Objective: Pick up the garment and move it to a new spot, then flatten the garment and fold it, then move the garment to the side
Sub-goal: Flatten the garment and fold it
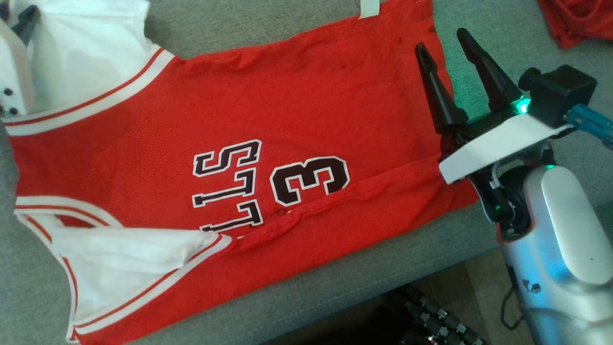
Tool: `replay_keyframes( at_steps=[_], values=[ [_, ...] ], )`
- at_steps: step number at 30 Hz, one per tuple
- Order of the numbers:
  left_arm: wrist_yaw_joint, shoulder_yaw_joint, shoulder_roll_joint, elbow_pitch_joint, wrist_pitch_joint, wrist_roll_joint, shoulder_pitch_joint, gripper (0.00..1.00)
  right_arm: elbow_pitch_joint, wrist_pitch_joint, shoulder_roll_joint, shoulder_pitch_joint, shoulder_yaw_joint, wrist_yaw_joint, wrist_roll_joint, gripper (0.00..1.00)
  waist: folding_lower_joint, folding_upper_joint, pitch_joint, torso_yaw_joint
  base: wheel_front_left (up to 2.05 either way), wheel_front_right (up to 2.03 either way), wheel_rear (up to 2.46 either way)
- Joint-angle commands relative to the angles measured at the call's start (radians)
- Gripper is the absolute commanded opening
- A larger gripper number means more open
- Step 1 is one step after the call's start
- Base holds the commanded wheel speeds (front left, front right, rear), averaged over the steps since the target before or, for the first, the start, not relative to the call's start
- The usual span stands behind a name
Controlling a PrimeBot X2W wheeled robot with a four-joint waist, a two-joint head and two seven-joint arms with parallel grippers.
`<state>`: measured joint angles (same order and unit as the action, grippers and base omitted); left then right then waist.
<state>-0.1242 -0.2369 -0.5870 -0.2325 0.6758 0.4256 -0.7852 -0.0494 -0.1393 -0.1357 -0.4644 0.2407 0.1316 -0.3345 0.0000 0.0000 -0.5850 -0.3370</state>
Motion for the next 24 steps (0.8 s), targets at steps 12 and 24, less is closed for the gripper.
replay_keyframes(
  at_steps=[12,24],
  values=[
    [-0.004,0.0,0.017,0.036,-0.136,0.023,-0.053,0.0,-0.116,-0.042,-0.099,-0.139,-0.023,-0.001,0.083,1.0,0.0,0.0,0.042,0.071,0.0,0.0,0.0],
    [-0.005,-0.053,0.077,0.09,-0.237,0.037,-0.043,0.0,-0.401,-0.186,-0.236,-0.308,0.079,-0.001,0.109,1.0,0.0,0.0,0.057,0.186,0.0,0.0,0.0]
  ],
)
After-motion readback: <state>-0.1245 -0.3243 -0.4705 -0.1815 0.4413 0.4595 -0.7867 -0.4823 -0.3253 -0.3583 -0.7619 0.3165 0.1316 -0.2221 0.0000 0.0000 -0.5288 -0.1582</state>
